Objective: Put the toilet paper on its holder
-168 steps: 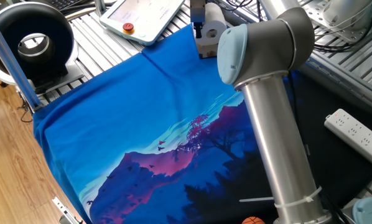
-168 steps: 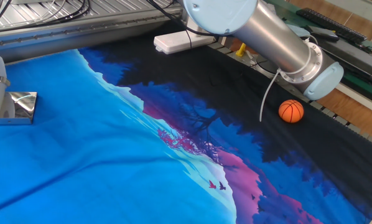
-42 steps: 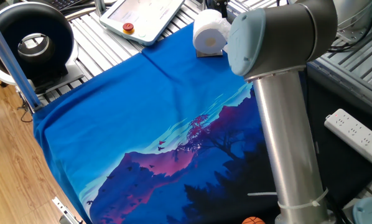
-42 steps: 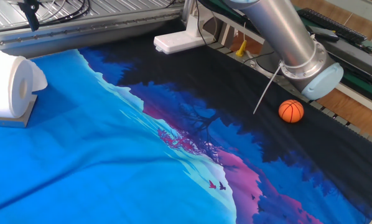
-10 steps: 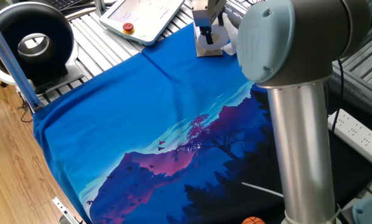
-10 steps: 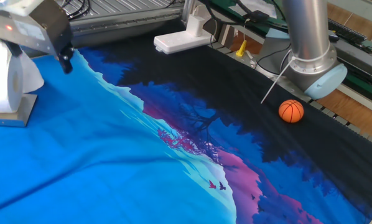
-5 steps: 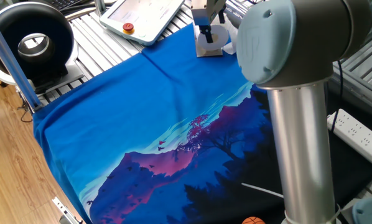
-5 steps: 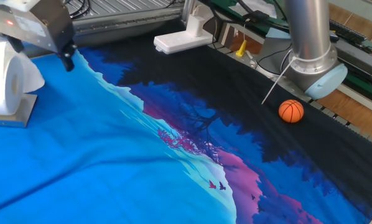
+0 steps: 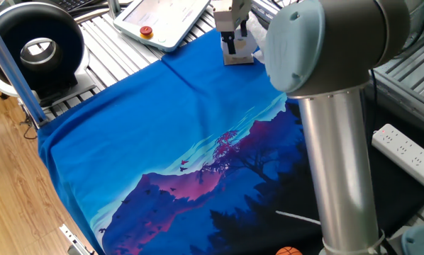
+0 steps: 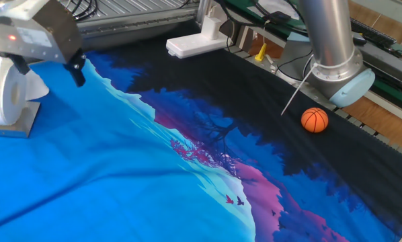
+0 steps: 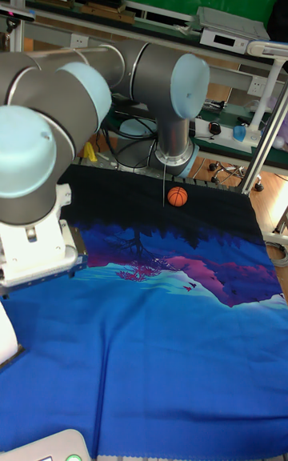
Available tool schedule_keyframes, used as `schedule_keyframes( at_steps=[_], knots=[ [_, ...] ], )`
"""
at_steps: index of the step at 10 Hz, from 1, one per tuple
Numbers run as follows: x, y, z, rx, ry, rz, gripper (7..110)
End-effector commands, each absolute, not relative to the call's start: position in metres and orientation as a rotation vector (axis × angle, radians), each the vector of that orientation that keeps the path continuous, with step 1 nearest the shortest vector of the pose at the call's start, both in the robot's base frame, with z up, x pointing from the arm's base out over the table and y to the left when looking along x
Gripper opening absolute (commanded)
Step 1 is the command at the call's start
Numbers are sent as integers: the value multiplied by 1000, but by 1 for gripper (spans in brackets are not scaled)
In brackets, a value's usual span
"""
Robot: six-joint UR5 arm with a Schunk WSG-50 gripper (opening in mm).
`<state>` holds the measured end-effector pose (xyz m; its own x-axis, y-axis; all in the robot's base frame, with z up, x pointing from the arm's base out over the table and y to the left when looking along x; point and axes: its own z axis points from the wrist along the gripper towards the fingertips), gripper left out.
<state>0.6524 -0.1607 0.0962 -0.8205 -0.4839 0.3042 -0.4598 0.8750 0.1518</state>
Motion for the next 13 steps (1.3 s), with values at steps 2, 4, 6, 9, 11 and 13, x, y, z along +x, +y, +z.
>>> schedule_keyframes(
  at_steps=[2, 4, 6, 9, 11, 13],
  knots=[
    [698, -201, 90, 903, -2777, 163, 66],
    [721, -218, 105, 982, -2829, 353, 66],
    [716, -214, 103, 940, -2850, 375, 66],
    [664, -141, 99, 740, -2832, -95, 66],
    [639, -111, 122, 627, -2758, -320, 66],
    [635, -114, 147, 604, -2742, -349, 66]
  ],
)
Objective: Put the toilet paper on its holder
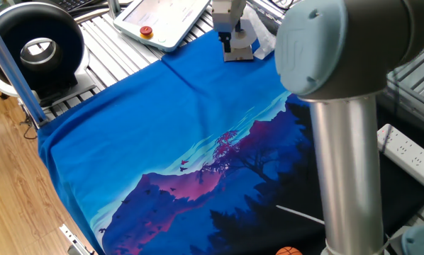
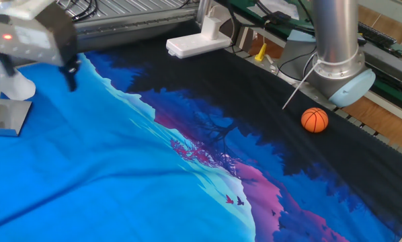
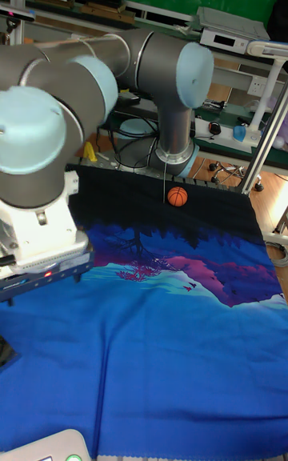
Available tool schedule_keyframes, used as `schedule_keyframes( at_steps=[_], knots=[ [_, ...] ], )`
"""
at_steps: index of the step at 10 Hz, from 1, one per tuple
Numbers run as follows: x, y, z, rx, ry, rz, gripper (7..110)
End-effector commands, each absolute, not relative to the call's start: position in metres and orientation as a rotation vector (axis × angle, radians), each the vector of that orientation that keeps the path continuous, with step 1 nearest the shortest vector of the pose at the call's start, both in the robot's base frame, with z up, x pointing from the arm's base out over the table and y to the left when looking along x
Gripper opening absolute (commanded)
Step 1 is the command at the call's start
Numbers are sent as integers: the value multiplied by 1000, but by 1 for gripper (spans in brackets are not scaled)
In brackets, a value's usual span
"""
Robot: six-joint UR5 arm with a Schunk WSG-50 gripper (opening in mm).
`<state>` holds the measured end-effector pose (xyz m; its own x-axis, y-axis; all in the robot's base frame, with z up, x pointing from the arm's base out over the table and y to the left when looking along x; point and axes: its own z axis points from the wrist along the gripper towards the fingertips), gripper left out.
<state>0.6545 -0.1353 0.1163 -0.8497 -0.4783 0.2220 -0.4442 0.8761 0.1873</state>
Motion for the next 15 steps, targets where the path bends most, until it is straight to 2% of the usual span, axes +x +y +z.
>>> schedule_keyframes(
  at_steps=[1, 2, 3, 4, 5, 6, 7, 9, 10, 12, 15],
  knots=[
    [636, -122, 155, 561, -2765, -306, 66],
    [643, -148, 163, 484, -2815, -170, 44],
    [649, -170, 175, 483, -2849, -91, 44],
    [659, -190, 184, 453, -2921, -23, 7],
    [666, -205, 186, 485, -2987, -24, 7],
    [655, -193, 181, 546, -3005, -213, 7],
    [648, -200, 172, 588, -3022, -228, 7],
    [629, -200, 151, 492, -3017, -203, 7],
    [626, -206, 141, 450, -3003, -116, 7],
    [634, -202, 139, 432, -3001, -51, 7],
    [637, -191, 142, 397, -2990, -38, 7]
  ],
)
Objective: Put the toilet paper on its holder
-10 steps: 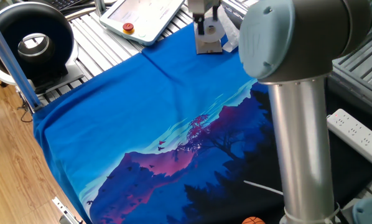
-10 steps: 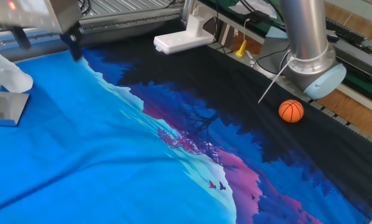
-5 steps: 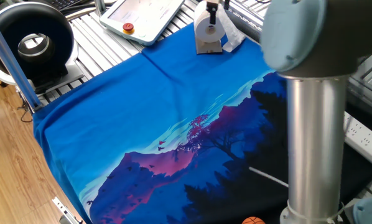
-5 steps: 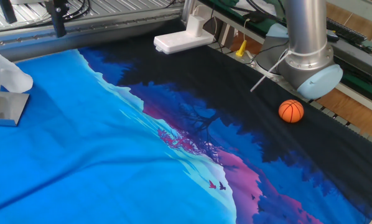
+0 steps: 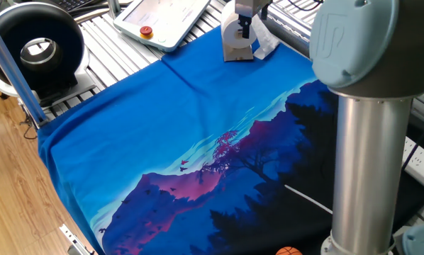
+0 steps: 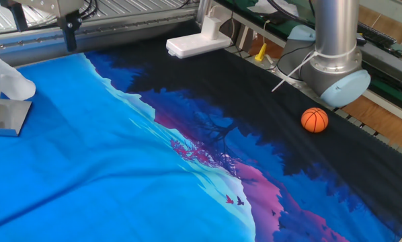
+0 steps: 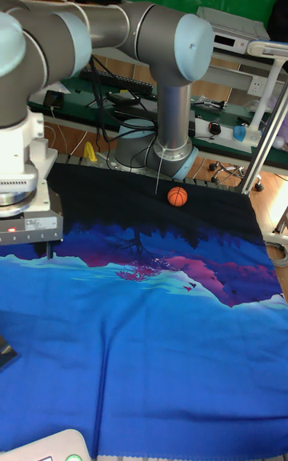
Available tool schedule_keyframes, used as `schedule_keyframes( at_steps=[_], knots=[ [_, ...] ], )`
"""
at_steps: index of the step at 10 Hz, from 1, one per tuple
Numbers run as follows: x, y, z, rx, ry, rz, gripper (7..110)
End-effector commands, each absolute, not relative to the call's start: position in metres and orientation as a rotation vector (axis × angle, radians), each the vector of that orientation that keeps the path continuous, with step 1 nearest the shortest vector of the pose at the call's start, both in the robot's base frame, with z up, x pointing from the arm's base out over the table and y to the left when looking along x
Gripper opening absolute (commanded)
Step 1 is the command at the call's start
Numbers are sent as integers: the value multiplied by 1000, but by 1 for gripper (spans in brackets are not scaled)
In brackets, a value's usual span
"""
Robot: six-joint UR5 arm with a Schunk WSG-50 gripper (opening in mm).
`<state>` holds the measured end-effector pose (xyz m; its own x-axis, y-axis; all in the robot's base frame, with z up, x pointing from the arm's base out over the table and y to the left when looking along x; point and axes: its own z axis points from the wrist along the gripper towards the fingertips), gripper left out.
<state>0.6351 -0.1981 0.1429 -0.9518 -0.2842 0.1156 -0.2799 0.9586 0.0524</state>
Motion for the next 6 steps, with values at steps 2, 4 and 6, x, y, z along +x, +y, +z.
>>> schedule_keyframes(
  at_steps=[2, 4, 6],
  knots=[
    [638, -193, 144, 408, -2981, -40, 7],
    [641, -210, 147, 458, -2970, 51, 7],
    [640, -208, 148, 439, -2969, 54, 7]
  ],
)
